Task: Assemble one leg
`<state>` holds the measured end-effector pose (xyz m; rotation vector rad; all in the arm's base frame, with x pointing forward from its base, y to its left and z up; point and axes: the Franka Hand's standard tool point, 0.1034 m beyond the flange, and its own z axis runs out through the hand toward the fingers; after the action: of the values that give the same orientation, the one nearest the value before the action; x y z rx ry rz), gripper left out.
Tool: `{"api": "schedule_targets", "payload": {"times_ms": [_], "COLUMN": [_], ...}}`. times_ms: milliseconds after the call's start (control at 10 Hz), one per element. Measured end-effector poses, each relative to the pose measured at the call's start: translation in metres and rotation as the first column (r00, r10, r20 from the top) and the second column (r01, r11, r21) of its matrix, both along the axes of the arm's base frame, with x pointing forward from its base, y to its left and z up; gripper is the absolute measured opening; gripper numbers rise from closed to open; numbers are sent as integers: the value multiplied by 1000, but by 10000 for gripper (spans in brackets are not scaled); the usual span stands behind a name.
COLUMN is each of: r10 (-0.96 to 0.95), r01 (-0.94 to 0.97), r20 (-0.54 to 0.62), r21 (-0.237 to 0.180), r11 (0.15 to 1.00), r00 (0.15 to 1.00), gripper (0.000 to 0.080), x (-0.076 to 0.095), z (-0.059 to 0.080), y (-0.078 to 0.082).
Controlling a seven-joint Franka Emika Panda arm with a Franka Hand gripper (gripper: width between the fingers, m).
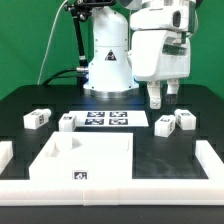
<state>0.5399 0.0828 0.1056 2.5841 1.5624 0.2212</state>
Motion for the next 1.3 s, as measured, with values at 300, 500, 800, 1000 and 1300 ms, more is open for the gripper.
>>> {"api": "schedule_targets", "payload": {"times_ms": [300, 500, 800, 1000, 1300], "r10": [0, -1, 10, 236, 445], "r01": [0, 1, -10, -238, -455], "r20": [0, -2, -5, -49, -126], "r21": [0, 0, -2, -43, -71], "r11": [1000, 1000, 1000, 970, 888], "r00": [1000, 1000, 1000, 970, 887], "gripper": [650, 650, 650, 650, 650], "x": [0, 0, -2, -19, -29], "z": [0, -1, -3, -17, -26], "y": [0, 0, -1, -27, -81]}}
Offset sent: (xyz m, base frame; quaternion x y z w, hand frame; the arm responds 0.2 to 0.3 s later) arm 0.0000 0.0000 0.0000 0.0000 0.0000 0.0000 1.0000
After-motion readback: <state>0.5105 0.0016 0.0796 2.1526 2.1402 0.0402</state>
